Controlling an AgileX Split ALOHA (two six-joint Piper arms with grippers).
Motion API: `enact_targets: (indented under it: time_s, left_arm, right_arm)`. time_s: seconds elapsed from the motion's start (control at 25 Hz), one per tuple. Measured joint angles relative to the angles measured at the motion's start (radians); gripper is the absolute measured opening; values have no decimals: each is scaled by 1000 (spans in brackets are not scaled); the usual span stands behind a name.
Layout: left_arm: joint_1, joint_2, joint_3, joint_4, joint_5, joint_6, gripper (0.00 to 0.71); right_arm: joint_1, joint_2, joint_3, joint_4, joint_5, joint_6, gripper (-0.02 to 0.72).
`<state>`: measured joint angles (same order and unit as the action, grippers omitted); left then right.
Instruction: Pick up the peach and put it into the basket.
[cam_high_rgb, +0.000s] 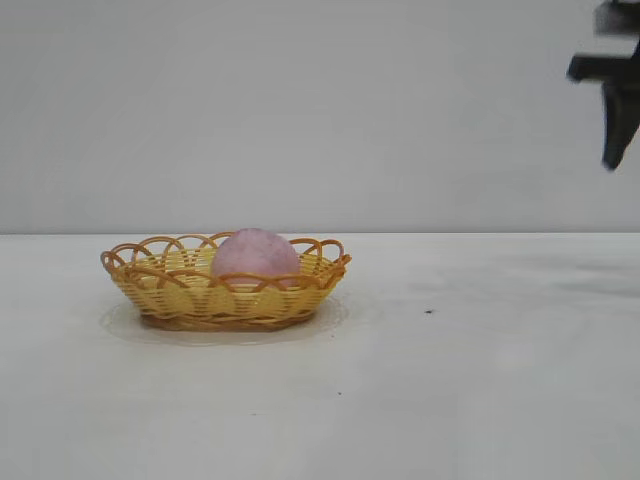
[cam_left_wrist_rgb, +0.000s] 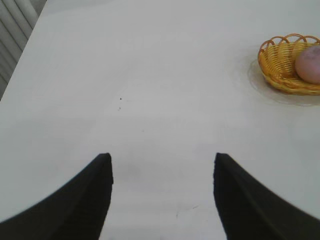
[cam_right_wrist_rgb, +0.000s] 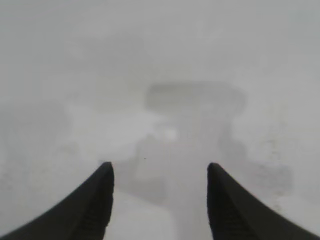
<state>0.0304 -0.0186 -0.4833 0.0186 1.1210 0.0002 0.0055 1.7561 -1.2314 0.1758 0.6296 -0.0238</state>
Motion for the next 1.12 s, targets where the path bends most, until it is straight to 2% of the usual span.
enact_targets:
  time_s: [0.16, 0.32, 0.52, 0.72, 0.84, 0.96, 1.12]
  left_arm:
    - [0, 0, 0, 0, 0, 0, 389]
    - [0, 0, 0, 0, 0, -2, 389]
    - [0, 0, 0, 0, 0, -2, 389]
    - [0, 0, 0, 0, 0, -2, 389]
    - [0, 0, 0, 0, 0, -2, 389]
    - [0, 0, 0, 0, 0, -2, 389]
    - [0, 0, 0, 0, 0, -2, 389]
  right_arm:
    - [-4, -239, 204, -2, -86, 1, 361]
    - [-4, -481, 378, -2, -58, 1, 361]
    - [-4, -798, 525, -2, 98, 0, 361]
    - [-4, -1115, 619, -12, 339, -6, 361]
    - [-4, -1246, 649, -28, 442, -8, 361]
    - [-4, -1344, 678, -65, 505, -6, 361]
    - [-4, -1492, 726, -89, 521, 2, 361]
